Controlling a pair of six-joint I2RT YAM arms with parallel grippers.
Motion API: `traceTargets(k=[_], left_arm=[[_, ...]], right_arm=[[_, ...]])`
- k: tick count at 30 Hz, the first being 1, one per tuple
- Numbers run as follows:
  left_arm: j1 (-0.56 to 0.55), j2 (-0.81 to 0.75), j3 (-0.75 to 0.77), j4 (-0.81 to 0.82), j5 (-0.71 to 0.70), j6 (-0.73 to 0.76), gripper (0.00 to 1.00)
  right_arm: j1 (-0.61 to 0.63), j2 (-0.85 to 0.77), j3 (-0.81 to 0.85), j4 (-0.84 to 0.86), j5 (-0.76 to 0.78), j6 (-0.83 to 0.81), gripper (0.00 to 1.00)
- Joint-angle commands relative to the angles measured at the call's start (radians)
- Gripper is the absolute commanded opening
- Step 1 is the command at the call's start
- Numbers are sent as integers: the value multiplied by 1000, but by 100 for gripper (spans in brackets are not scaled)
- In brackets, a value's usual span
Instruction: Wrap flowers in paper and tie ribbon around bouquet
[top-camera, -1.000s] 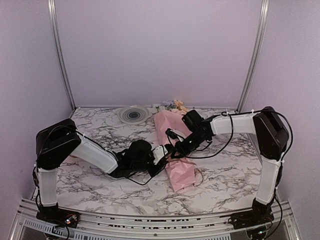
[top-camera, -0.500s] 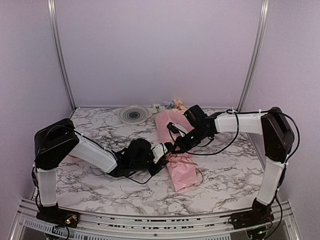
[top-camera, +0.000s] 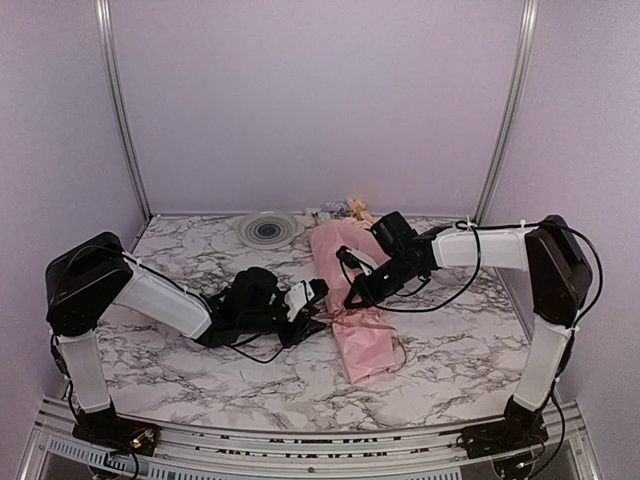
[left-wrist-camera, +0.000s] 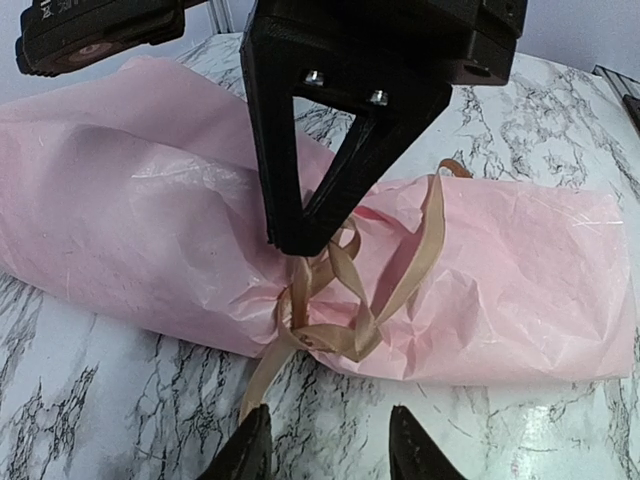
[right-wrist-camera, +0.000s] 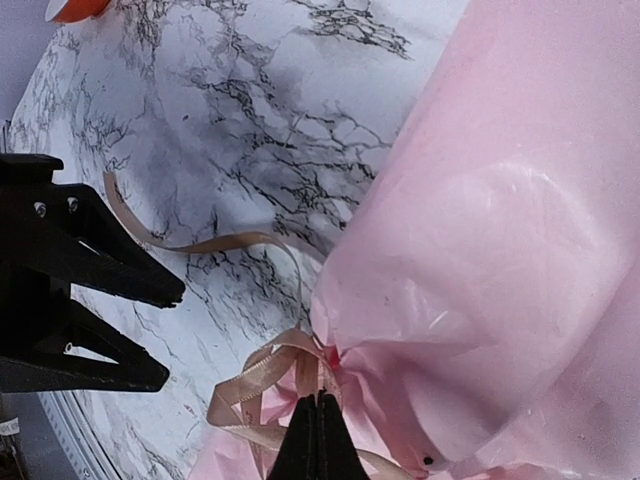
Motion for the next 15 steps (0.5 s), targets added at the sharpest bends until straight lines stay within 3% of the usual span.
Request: traceTargets(k=[1, 12, 15], left_arm=[[-16, 22, 49, 18, -45, 47, 40], [-30, 92, 129, 16, -123, 99, 39], [-32, 84, 125, 17, -113, 77, 40]], right_arm=[[6, -31, -5, 31, 3, 19, 0], [-37, -55, -23, 80, -13, 81, 0], [-65, -92, -59, 106, 2, 131, 11]])
